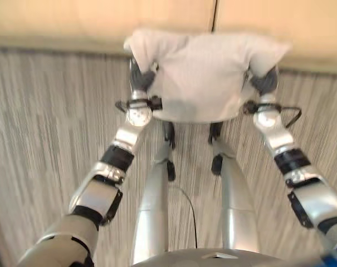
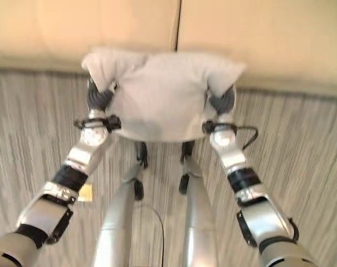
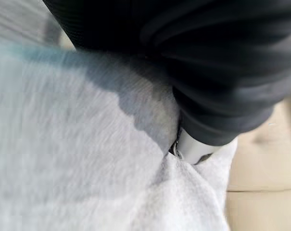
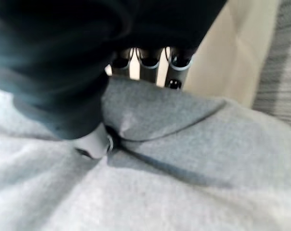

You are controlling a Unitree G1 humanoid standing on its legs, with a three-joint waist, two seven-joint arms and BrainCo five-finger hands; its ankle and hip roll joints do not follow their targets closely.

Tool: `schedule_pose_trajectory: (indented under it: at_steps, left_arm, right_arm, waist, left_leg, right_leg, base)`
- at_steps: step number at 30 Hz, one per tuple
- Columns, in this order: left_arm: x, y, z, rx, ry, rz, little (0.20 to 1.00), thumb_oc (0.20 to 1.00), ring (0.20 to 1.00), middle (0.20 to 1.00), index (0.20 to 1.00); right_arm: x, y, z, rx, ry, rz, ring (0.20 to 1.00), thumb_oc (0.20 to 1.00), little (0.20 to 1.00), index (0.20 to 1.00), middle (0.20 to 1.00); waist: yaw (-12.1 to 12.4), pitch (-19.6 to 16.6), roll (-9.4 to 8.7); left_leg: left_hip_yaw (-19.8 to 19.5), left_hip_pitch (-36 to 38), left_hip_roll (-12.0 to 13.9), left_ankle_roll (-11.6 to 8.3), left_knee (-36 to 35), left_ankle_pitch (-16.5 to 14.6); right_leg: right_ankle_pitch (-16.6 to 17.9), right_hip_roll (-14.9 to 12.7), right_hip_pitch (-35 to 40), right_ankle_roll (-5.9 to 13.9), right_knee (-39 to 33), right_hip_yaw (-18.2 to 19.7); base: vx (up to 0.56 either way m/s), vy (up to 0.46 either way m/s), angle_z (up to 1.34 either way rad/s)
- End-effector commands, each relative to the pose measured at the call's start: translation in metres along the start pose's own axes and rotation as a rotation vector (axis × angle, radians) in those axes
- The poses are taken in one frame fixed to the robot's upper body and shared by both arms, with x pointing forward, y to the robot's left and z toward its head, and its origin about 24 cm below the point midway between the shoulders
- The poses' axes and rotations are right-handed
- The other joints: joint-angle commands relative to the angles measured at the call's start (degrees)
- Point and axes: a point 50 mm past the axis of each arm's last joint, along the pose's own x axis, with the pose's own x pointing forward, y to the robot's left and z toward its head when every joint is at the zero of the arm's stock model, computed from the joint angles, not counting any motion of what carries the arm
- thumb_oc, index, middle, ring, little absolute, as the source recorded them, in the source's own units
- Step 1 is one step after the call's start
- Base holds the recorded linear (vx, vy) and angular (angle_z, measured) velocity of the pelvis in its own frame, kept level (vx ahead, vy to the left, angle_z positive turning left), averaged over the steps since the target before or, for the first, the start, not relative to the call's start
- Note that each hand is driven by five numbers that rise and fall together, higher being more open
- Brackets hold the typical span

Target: Pick up all the scattered cushions and arrange them neatly on the sofa.

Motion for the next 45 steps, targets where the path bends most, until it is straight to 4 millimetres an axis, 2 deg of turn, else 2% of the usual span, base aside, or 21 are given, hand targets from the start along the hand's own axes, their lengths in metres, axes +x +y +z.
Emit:
schedule_pose_trajectory:
  at_steps: [1, 5, 6, 9, 10, 11, 12, 13, 14, 16, 21, 31, 34, 35, 36, 37, 40, 43, 45]
  left_arm:
    - [0.017, -0.031, 0.044, -0.03, -0.181, -0.107, 0.2, 0.2, 0.2, 0.2, 0.2]
    - [0.017, -0.031, 0.044, -0.03, -0.181, -0.107, 0.2, 0.2, 0.2, 0.2, 0.2]
    - [0.008, -0.029, 0.04, -0.072, -0.18, -0.117, 0.2, 0.2, 0.2, 0.2, 0.2]
    - [0.005, -0.028, 0.037, -0.07, -0.171, -0.117, 0.2, 0.2, 0.2, 0.2, 0.2]
    - [-0.016, -0.025, 0.022, -0.117, -0.137, -0.143, 0.2, 0.2, 0.2, 0.2, 0.2]
    - [-0.016, -0.025, 0.022, -0.117, -0.138, -0.143, 0.2, 0.2, 0.2, 0.2, 0.2]
    - [-0.016, -0.025, 0.022, -0.117, -0.137, -0.143, 0.2, 0.2, 0.2, 0.2, 0.2]
    - [-0.091, 0.004, -0.032, -0.197, 0.049, -0.151, 0.2, 0.2, 0.2, 0.2, 0.2]
    - [-0.11, 0.019, -0.041, -0.155, 0.087, -0.146, 0.2, 0.2, 0.2, 0.2, 0.2]
    - [-0.118, 0.025, -0.047, -0.121, 0.11, -0.143, 0.2, 0.2, 0.2, 0.2, 0.2]
    - [-0.137, 0.038, -0.056, -0.074, 0.166, -0.124, 0.2, 0.2, 0.2, 0.2, 0.2]
    - [-0.152, 0.041, -0.067, -0.044, 0.238, -0.131, 0.2, 0.2, 0.2, 0.2, 0.2]
    - [-0.151, 0.04, -0.067, -0.046, 0.235, -0.136, 0.2, 0.2, 0.2, 0.2, 0.2]
    - [-0.152, 0.04, -0.068, -0.062, 0.24, -0.131, 0.2, 0.2, 0.2, 0.2, 0.2]
    - [-0.152, 0.04, -0.067, -0.067, 0.241, -0.131, 0.2, 0.2, 0.2, 0.2, 0.2]
    - [-0.152, 0.039, -0.068, -0.071, 0.244, -0.135, 0.2, 0.2, 0.2, 0.2, 0.2]
    - [-0.154, 0.04, -0.07, -0.054, 0.26, -0.143, 0.2, 0.2, 0.2, 0.2, 0.2]
    - [-0.155, 0.043, -0.068, -0.046, 0.248, -0.14, 0.2, 0.2, 0.2, 0.2, 0.2]
    - [-0.155, 0.043, -0.065, -0.046, 0.233, -0.142, 0.2, 0.2, 0.2, 0.2, 0.2]
  right_arm:
    - [0.023, 0.017, 0.086, 0.113, -0.32, 0.054, 0.2, 0.2, 0.2, 0.2, 0.2]
    - [0.023, 0.017, 0.086, 0.113, -0.32, 0.054, 0.2, 0.2, 0.2, 0.2, 0.2]
    - [0.013, 0.02, 0.078, 0.156, -0.309, 0.068, 0.2, 0.2, 0.2, 0.2, 0.2]
    - [0.011, 0.02, 0.075, 0.155, -0.301, 0.071, 0.2, 0.2, 0.2, 0.2, 0.2]
    - [-0.011, 0.023, 0.059, 0.22, -0.267, 0.102, 0.2, 0.2, 0.2, 0.2, 0.2]
    - [-0.011, 0.023, 0.059, 0.22, -0.268, 0.102, 0.2, 0.2, 0.2, 0.2, 0.2]
    - [-0.011, 0.023, 0.059, 0.22, -0.267, 0.103, 0.2, 0.2, 0.2, 0.2, 0.2]
    - [-0.087, 0.004, 0.004, 0.3, -0.115, 0.152, 0.2, 0.2, 0.2, 0.2, 0.2]
    - [-0.107, -0.005, -0.009, 0.255, -0.072, 0.183, 0.2, 0.2, 0.2, 0.2, 0.2]
    - [-0.114, -0.01, -0.015, 0.232, -0.054, 0.201, 0.2, 0.2, 0.2, 0.2, 0.2]
    - [-0.135, -0.018, -0.026, 0.193, 0.005, 0.23, 0.2, 0.2, 0.2, 0.2, 0.2]
    - [-0.153, -0.027, -0.041, 0.154, 0.092, 0.215, 0.2, 0.2, 0.2, 0.2, 0.2]
    - [-0.153, -0.03, -0.042, 0.147, 0.091, 0.204, 0.2, 0.2, 0.2, 0.2, 0.2]
    - [-0.152, -0.031, -0.043, 0.143, 0.1, 0.203, 0.2, 0.2, 0.2, 0.2, 0.2]
    - [-0.152, -0.031, -0.044, 0.142, 0.101, 0.2, 0.2, 0.2, 0.2, 0.2, 0.2]
    - [-0.151, -0.031, -0.043, 0.145, 0.1, 0.198, 0.2, 0.2, 0.2, 0.2, 0.2]
    - [-0.147, -0.032, -0.041, 0.156, 0.092, 0.178, 0.2, 0.2, 0.2, 0.2, 0.2]
    - [-0.147, -0.029, -0.038, 0.168, 0.08, 0.185, 0.2, 0.2, 0.2, 0.2, 0.2]
    - [-0.145, -0.027, -0.035, 0.174, 0.067, 0.191, 0.2, 0.2, 0.2, 0.2, 0.2]
  waist:
    - [-0.37, 1.97, 1.1]
    - [-0.37, 1.97, 1.1]
    - [-0.33, 1.57, 1.14]
    - [-0.36, 1.79, 1.16]
    - [-0.21, 1.21, 1.19]
    - [-0.19, 1.62, 1.17]
    - [-0.21, 1.24, 1.19]
    - [-0.48, -0.2, 0.49]
    - [-0.6, -0.75, 0.33]
    - [-0.69, -1.0, 0.01]
    - [-1.2, -4.81, -0.33]
    - [-1.52, -7.3, -0.95]
    - [-1.72, -6.21, -1.83]
    - [-1.37, -5.23, -2.26]
    - [-1.29, -5.0, -2.41]
    - [-1.13, -4.95, -2.66]
    - [-0.49, -5.3, -2.99]
    - [0.09, -5.58, -2.78]
    - [0.43, -5.65, -2.86]
  left_leg:
    - [-4.31, -4.08, -0.7, -0.27, -0.93, -1.5]
    - [-4.31, -4.08, -0.7, -0.27, -0.93, -1.5]
    - [-4.53, -1.36, -0.73, -0.85, -2.45, -1.25]
    - [-4.65, -0.22, -0.71, -0.89, -3.08, -1.04]
    - [-5.13, 6.24, -0.81, -1.72, -6.71, -0.43]
    - [-4.78, 5.57, -0.81, -1.42, -6.71, 1.26]
    - [-5.13, 6.34, -0.81, -1.73, -6.67, -0.54]
    - [-6.22, 35.53, 0.15, -3.26, -17.17, 1.31]
    - [-5.47, 45.01, 1.45, -3.64, -19.12, 1.09]
    - [-4.9, 49.57, 2.18, -3.91, -19.77, 0.57]
    - [-2.82, 59.05, 2.93, -4.28, -21.83, -0.22]
    - [-1.69, 65.9, 3.69, -4.25, -20.72, -3.2]
    - [-2.01, 63.06, 3.85, -4.46, -13.49, -4.24]
    - [-2.67, 60.51, 3.29, -4.53, -9.15, -4.41]
    - [-2.73, 59.34, 3.1, -4.36, -8.38, -4.61]
    - [-2.38, 57.95, 2.73, -3.86, -8.79, -5.2]
    - [-0.12, 53.63, 2.15, -2.58, -11.15, -3.61]
    - [-0.62, 55.72, 1.42, -1.91, -13.57, -3.82]
    - [-0.86, 56.69, 0.75, -1.32, -14.5, -4.01]
  right_leg:
    - [-4.33, 0.05, -2.47, 5.86, 5.06, 2.41]
    - [-4.33, 0.05, -2.47, 5.86, 5.06, 2.41]
    - [-4.47, 0.09, 0.15, 5.8, 3.94, 2.0]
    - [-4.36, 0.14, 1.29, 5.78, 3.42, 1.81]
    - [-4.12, 0.2, 7.14, 5.65, 0.36, 0.83]
    - [-2.42, 0.06, 6.71, 5.16, -0.1, 0.43]
    - [-4.25, 0.19, 7.23, 5.65, 0.43, 0.83]
    - [-2.3, 0.87, 36.78, 4.79, -13.37, -4.03]
    - [-3.53, 2.26, 46.98, 4.25, -15.97, -4.86]
    - [-4.5, 2.91, 51.93, 4.14, -16.83, -5.03]
    - [-5.3, 5.48, 62.89, 3.93, -21.79, -5.3]
    - [-5.69, 7.03, 72.04, 3.7, -26.48, -4.89]
    - [-5.84, 6.82, 72.27, 3.0, -26.07, -4.44]
    - [-5.7, 6.25, 72.31, 2.81, -25.79, -4.39]
    - [-5.72, 6.08, 72.22, 2.82, -25.67, -4.42]
    - [-5.74, 5.78, 72.1, 2.99, -25.68, -4.43]
    - [-6.09, 5.45, 71.69, 3.62, -25.39, -4.43]
    - [-7.09, 5.7, 71.24, 4.23, -23.23, -3.65]
    - [-7.64, 4.85, 71.02, 4.92, -20.89, -3.37]
  base:
    - [0.0, 0.0, 0.0]
    - [0.0, 0.0, 0.0]
    - [0.0, 0.0, 0.0]
    - [0.01, -0.014, 0.0]
    - [-0.04, -0.034, 0.0]
    - [0.03, -0.043, 0.03]
    - [0.0, -0.203, 0.04]
    - [0.18, -0.27, 0.03]
    - [0.14, -0.287, 0.11]
    - [0.18, -0.092, 0.26]
    - [0.15, -0.069, 0.04]
    - [0.07, -0.037, -0.03]
    - [-0.05, -0.002, 0.06]
    - [-0.05, 0.058, 0.07]
    - [-0.04, 0.072, 0.09]
    - [0.01, 0.07, 0.11]
    - [0.06, 0.101, 0.11]
    - [0.14, 0.141, -0.11]
    - [0.14, 0.143, -0.34]
